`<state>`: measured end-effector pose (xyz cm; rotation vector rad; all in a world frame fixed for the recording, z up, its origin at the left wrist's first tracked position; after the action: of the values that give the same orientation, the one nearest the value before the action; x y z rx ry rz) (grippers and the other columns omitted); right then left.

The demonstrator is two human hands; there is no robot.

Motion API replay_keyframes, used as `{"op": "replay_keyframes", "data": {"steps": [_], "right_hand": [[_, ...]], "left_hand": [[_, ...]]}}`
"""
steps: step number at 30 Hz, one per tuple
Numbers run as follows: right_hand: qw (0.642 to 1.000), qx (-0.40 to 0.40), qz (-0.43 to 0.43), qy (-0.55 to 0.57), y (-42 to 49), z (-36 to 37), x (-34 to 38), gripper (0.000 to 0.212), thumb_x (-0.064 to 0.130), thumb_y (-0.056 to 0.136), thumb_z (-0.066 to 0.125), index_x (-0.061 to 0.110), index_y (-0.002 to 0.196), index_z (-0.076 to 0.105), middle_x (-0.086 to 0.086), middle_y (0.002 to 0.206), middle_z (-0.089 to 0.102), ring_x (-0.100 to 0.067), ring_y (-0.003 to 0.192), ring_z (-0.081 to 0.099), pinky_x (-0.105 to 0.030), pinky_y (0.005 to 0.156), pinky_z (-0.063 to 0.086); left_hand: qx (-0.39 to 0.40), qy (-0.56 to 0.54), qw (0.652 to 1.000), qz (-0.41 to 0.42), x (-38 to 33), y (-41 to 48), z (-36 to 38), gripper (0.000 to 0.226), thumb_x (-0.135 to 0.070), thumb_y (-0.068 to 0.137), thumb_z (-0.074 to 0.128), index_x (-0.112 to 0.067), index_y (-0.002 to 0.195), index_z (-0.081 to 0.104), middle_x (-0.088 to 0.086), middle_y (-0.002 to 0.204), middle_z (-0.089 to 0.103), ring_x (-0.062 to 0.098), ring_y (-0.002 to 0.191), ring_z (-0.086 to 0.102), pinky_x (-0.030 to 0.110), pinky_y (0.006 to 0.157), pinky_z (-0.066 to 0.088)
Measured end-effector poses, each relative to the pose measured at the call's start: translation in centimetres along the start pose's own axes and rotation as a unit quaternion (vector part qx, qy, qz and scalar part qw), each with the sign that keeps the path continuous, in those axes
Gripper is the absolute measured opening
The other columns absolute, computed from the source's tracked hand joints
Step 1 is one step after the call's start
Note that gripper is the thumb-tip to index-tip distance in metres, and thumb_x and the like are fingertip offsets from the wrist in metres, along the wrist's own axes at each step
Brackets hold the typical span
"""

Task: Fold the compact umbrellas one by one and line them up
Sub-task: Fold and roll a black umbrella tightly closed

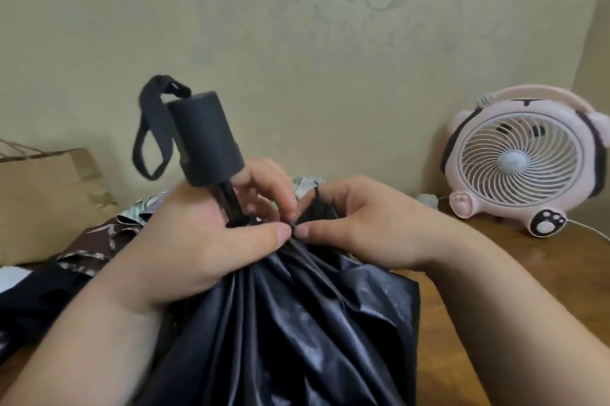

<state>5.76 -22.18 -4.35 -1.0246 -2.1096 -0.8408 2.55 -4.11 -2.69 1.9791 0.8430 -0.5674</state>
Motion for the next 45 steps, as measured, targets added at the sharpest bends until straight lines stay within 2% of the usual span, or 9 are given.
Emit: {"op": "replay_keyframes", "data": {"steps": [5, 10, 15, 20, 23, 27, 32, 38, 45], "right_hand": [[0.973, 0.011, 0.031, -0.228, -1.0, -1.5, 1.2, 0.036, 0.049, 0.097, 0.061, 0.014, 0.095, 0.067, -0.005, 0.084, 0.072, -0.027, 0.082, 0.067, -0.051, 0.081, 0.055], [0.96, 0.034, 0.035, -0.275, -2.1, -0.4, 2.8, 0.027, 0.039, 0.105, 0.044, 0.022, 0.091, 0.059, 0.008, 0.084, 0.067, -0.011, 0.078, 0.062, -0.028, 0.076, 0.051], [0.955, 0.034, 0.018, -0.294, -2.8, 0.2, 4.4, 0.035, 0.014, 0.092, 0.044, 0.038, 0.111, 0.06, 0.014, 0.115, 0.069, -0.007, 0.103, 0.065, -0.026, 0.09, 0.052], [0.956, -0.068, 0.029, -0.285, -3.6, -2.2, 5.3, 0.031, 0.046, 0.091, 0.055, 0.022, 0.081, 0.073, -0.002, 0.064, 0.067, -0.018, 0.058, 0.059, -0.03, 0.061, 0.054], [0.963, -0.143, 0.01, -0.227, -4.3, -3.3, 6.4, 0.028, 0.05, 0.082, 0.061, 0.028, 0.075, 0.077, 0.009, 0.064, 0.071, -0.006, 0.054, 0.063, -0.03, 0.059, 0.054], [0.96, -0.212, -0.066, -0.171, -4.8, -3.2, 7.4, 0.017, 0.05, 0.076, 0.066, 0.036, 0.073, 0.075, 0.029, 0.067, 0.069, 0.011, 0.064, 0.063, -0.005, 0.055, 0.043], [0.972, -0.103, -0.108, -0.18, -4.9, -1.2, 7.6, 0.044, 0.078, 0.07, 0.07, 0.048, 0.102, 0.071, 0.035, 0.095, 0.07, 0.013, 0.086, 0.067, -0.014, 0.076, 0.057], [0.956, 0.015, -0.035, -0.291, -3.5, 1.1, 6.0, 0.056, 0.073, 0.064, 0.066, 0.046, 0.114, 0.067, 0.027, 0.103, 0.07, 0.008, 0.096, 0.064, -0.027, 0.091, 0.052], [0.943, 0.009, 0.015, -0.331, -3.8, -0.7, 5.2, 0.014, 0.047, 0.077, 0.061, 0.04, 0.085, 0.071, 0.02, 0.075, 0.07, -0.002, 0.07, 0.066, -0.023, 0.071, 0.05]], "left_hand": [[-0.013, -0.094, 0.995, -0.017, 0.7, 0.3, 0.2, 0.035, -0.034, 0.065, 0.074, -0.024, 0.099, 0.07, 0.0, 0.106, 0.073, 0.021, 0.09, 0.073, 0.025, 0.081, 0.056], [-0.044, -0.128, 0.991, -0.005, 0.7, 0.9, 2.5, 0.057, -0.026, 0.066, 0.077, -0.018, 0.121, 0.061, 0.003, 0.121, 0.072, 0.017, 0.122, 0.065, 0.036, 0.104, 0.052], [-0.039, -0.144, 0.989, -0.019, -0.1, 0.9, 4.3, 0.042, -0.005, 0.077, 0.072, -0.004, 0.118, 0.063, -0.009, 0.104, 0.078, 0.008, 0.101, 0.073, 0.018, 0.087, 0.053], [-0.125, -0.137, 0.982, -0.033, -0.2, 1.1, 3.9, 0.023, -0.014, 0.084, 0.079, -0.019, 0.103, 0.066, -0.003, 0.089, 0.08, 0.013, 0.092, 0.076, 0.036, 0.092, 0.057], [-0.175, -0.096, 0.978, -0.063, 0.2, 1.2, 3.3, 0.02, -0.017, 0.087, 0.081, -0.018, 0.098, 0.064, -0.003, 0.078, 0.078, 0.012, 0.081, 0.075, 0.04, 0.088, 0.057], [-0.259, 0.022, 0.958, -0.123, 1.1, 1.2, 1.8, 0.02, -0.028, 0.09, 0.077, -0.019, 0.088, 0.059, -0.003, 0.073, 0.072, 0.011, 0.071, 0.068, 0.032, 0.073, 0.052], [-0.25, 0.158, 0.934, -0.198, 2.1, 1.1, 0.2, 0.028, -0.047, 0.092, 0.069, -0.025, 0.088, 0.051, -0.009, 0.088, 0.061, 0.013, 0.085, 0.06, 0.031, 0.069, 0.041], [-0.242, 0.008, 0.958, -0.153, 1.8, 1.1, 1.9, 0.027, -0.031, 0.084, 0.083, -0.021, 0.085, 0.058, -0.006, 0.075, 0.067, 0.009, 0.066, 0.063, 0.029, 0.068, 0.049], [-0.205, -0.11, 0.964, -0.132, 2.0, 1.0, 3.3, 0.045, -0.028, 0.071, 0.085, -0.032, 0.105, 0.056, 0.007, 0.095, 0.075, 0.019, 0.085, 0.072, 0.044, 0.09, 0.057]]}}
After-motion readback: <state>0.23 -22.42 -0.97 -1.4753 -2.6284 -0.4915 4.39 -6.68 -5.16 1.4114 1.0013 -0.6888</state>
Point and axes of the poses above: each hand's wrist, its own y-axis towards the middle knuckle, its own z-axis out of the palm, x = y × z, the point moved 4 cm from there along y, towards the middle knuckle
